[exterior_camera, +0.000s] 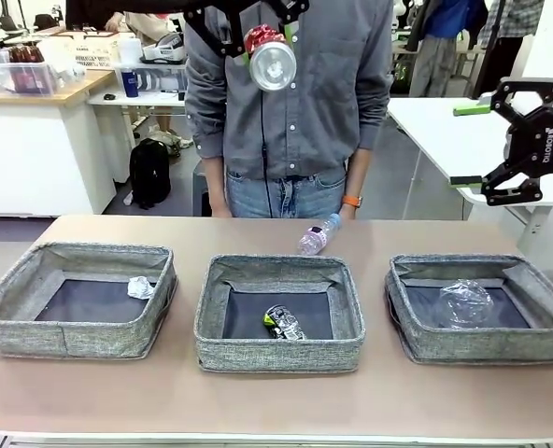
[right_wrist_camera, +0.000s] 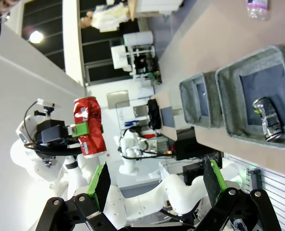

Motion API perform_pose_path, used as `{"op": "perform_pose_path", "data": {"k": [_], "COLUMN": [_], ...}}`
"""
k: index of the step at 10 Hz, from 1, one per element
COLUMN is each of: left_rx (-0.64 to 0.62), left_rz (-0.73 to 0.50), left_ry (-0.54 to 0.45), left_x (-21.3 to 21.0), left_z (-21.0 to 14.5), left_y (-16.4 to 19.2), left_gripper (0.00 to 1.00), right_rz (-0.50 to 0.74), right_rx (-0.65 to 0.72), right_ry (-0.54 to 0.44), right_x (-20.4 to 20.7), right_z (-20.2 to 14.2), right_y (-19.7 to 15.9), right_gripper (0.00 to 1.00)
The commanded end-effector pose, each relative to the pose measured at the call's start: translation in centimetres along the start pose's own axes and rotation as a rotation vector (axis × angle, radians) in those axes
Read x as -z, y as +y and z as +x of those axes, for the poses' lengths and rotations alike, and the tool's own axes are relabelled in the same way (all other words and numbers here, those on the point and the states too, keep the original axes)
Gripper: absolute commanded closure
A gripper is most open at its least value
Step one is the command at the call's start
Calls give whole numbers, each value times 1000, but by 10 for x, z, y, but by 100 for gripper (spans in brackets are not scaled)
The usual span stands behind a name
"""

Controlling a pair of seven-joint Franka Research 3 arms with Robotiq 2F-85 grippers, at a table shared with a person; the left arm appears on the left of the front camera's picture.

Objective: Sort the waste into the appropriate baskets.
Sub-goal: Pick up the waste item pointed out by the person, then place the picked waste into the Fabric basket indicated by the person.

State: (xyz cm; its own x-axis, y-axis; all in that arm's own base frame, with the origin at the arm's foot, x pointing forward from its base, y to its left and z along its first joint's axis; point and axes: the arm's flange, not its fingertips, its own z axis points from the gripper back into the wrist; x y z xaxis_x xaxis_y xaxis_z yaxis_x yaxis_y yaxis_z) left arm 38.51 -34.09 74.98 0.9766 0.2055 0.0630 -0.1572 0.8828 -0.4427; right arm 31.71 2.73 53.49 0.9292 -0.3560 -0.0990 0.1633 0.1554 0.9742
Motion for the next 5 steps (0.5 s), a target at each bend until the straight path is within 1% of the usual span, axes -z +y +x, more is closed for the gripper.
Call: {"op": "perform_pose_path", "data": {"k": [1,5], "left_rx": [2,2], "left_rz": [12,12], "left_ry": [-11,-11], "left_x": [-3,-3], "left_z": [-2,-2], "left_y": [1,1], "left_gripper": [53,53], "right_rz": [14,14], "right_rx": [-4,-4], "right_ry": [-16,-16], "right_x": [2,2], "right_z": [1,1], "right_y": [3,3], "right_gripper": [0,0]}}
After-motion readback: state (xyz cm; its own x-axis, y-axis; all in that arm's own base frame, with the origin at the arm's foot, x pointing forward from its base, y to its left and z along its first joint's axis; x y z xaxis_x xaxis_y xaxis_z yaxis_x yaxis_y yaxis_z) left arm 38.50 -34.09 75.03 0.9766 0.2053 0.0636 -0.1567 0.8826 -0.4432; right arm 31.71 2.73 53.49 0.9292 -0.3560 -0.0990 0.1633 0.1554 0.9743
